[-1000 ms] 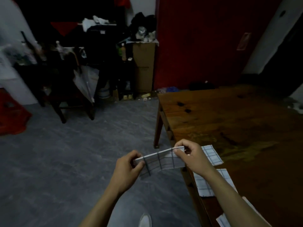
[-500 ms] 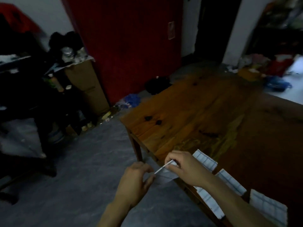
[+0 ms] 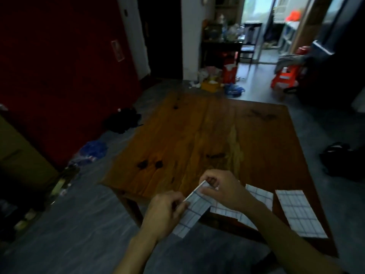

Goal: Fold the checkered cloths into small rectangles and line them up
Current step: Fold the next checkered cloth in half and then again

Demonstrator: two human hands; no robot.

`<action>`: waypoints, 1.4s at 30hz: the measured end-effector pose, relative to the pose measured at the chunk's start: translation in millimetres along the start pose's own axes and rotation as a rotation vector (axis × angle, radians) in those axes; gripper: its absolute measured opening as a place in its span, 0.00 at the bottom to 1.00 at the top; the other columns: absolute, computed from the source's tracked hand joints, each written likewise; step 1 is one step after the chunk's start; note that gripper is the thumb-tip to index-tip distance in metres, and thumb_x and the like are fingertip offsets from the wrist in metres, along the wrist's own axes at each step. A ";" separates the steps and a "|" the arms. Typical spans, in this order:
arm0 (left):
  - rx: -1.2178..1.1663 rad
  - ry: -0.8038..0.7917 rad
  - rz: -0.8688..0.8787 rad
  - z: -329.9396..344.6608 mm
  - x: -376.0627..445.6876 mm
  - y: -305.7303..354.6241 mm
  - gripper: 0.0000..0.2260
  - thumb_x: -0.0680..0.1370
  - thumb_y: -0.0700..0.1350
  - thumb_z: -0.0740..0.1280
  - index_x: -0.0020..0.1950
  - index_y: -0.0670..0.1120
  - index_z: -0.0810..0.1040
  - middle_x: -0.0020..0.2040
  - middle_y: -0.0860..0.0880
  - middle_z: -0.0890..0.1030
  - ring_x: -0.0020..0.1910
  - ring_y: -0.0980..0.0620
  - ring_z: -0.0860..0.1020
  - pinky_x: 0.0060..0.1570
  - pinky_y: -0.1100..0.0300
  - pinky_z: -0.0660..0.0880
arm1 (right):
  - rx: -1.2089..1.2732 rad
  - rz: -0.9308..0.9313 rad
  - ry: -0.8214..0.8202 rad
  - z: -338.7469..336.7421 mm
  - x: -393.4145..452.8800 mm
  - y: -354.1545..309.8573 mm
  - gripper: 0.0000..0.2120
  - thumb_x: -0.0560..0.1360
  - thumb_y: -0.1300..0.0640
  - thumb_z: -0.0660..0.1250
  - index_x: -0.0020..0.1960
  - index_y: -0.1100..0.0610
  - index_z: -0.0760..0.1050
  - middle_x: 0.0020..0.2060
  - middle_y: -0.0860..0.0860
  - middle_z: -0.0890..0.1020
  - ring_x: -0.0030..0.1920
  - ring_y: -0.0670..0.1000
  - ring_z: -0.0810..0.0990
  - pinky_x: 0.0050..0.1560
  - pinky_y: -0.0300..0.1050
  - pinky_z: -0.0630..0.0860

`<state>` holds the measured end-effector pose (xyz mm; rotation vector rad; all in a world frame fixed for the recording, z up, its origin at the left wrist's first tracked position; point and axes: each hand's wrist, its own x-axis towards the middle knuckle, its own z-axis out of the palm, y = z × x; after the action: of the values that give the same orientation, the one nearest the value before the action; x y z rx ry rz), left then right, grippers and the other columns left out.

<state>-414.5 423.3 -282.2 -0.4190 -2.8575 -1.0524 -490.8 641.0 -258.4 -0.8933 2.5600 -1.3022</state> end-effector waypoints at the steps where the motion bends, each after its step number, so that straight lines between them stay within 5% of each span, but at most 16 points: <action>1: -0.051 -0.017 0.016 -0.3 1.0 -3.4 0.10 0.80 0.51 0.65 0.40 0.61 0.72 0.39 0.58 0.77 0.41 0.58 0.77 0.38 0.64 0.72 | -0.004 0.041 0.028 -1.2 -3.5 1.0 0.06 0.73 0.56 0.73 0.48 0.53 0.78 0.41 0.47 0.81 0.43 0.45 0.79 0.43 0.38 0.76; 7: -0.189 -0.068 0.104 12.8 17.4 -22.0 0.10 0.79 0.48 0.67 0.39 0.59 0.75 0.37 0.62 0.78 0.40 0.60 0.77 0.39 0.70 0.69 | 0.025 0.318 0.079 4.9 -26.7 34.7 0.10 0.71 0.59 0.75 0.47 0.45 0.80 0.49 0.44 0.82 0.50 0.40 0.79 0.49 0.33 0.74; 11: -0.289 -0.074 0.090 12.2 44.7 -31.6 0.10 0.79 0.45 0.69 0.39 0.56 0.78 0.36 0.60 0.78 0.37 0.60 0.77 0.37 0.69 0.69 | 0.410 0.453 0.218 17.9 -21.4 61.7 0.04 0.72 0.64 0.73 0.47 0.61 0.82 0.46 0.56 0.85 0.49 0.50 0.84 0.50 0.43 0.81; 14: -0.347 -0.094 -0.024 9.9 68.8 -43.6 0.09 0.79 0.45 0.69 0.38 0.52 0.79 0.35 0.55 0.80 0.37 0.55 0.79 0.37 0.59 0.76 | 0.646 0.557 0.350 27.4 -2.9 78.5 0.10 0.73 0.64 0.71 0.49 0.70 0.78 0.46 0.66 0.82 0.46 0.56 0.83 0.47 0.47 0.80; 18: -0.257 -0.098 -0.110 12.3 99.6 -63.4 0.10 0.79 0.48 0.68 0.37 0.49 0.76 0.33 0.51 0.79 0.34 0.51 0.78 0.36 0.51 0.77 | 0.807 0.603 0.486 34.3 30.1 97.2 0.08 0.75 0.62 0.70 0.51 0.66 0.79 0.44 0.61 0.84 0.47 0.57 0.83 0.47 0.49 0.81; 23: -0.299 -0.136 -0.254 26.4 134.1 -82.0 0.11 0.80 0.43 0.67 0.37 0.44 0.75 0.35 0.47 0.78 0.35 0.53 0.78 0.36 0.57 0.76 | 0.843 0.677 0.527 34.0 59.4 111.3 0.09 0.79 0.55 0.66 0.49 0.62 0.79 0.43 0.56 0.85 0.46 0.53 0.85 0.42 0.47 0.82; 30: -0.426 -0.201 -0.323 46.5 164.6 -99.2 0.10 0.80 0.42 0.65 0.39 0.42 0.76 0.38 0.46 0.80 0.38 0.51 0.80 0.39 0.57 0.78 | 0.460 0.752 0.293 58.6 46.2 133.1 0.03 0.76 0.54 0.69 0.48 0.52 0.78 0.42 0.50 0.83 0.41 0.43 0.82 0.40 0.38 0.79; 35: -0.358 -0.281 -0.341 57.8 178.2 -123.9 0.08 0.80 0.44 0.65 0.41 0.48 0.77 0.35 0.51 0.78 0.35 0.56 0.77 0.37 0.59 0.75 | 0.341 0.814 0.332 79.3 49.3 144.5 0.07 0.75 0.52 0.70 0.45 0.56 0.78 0.41 0.53 0.81 0.41 0.50 0.81 0.41 0.43 0.79; 38: -0.301 -0.298 -0.353 59.9 186.0 -139.7 0.05 0.81 0.45 0.64 0.46 0.50 0.78 0.40 0.51 0.80 0.38 0.59 0.78 0.38 0.60 0.77 | 0.284 0.847 0.407 91.7 59.3 146.2 0.07 0.75 0.50 0.70 0.43 0.54 0.78 0.38 0.50 0.81 0.39 0.46 0.80 0.42 0.46 0.80; 42: -0.277 -0.378 -0.290 58.4 193.8 -161.8 0.06 0.81 0.44 0.63 0.55 0.52 0.78 0.49 0.54 0.82 0.47 0.58 0.81 0.45 0.54 0.81 | 0.226 0.888 0.479 105.8 71.0 138.2 0.05 0.77 0.51 0.68 0.44 0.51 0.77 0.40 0.46 0.80 0.41 0.41 0.78 0.38 0.32 0.70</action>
<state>-643.7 387.6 -398.0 -0.2419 -3.1793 -1.5861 -571.2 590.1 -420.4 0.6256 2.4925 -1.5165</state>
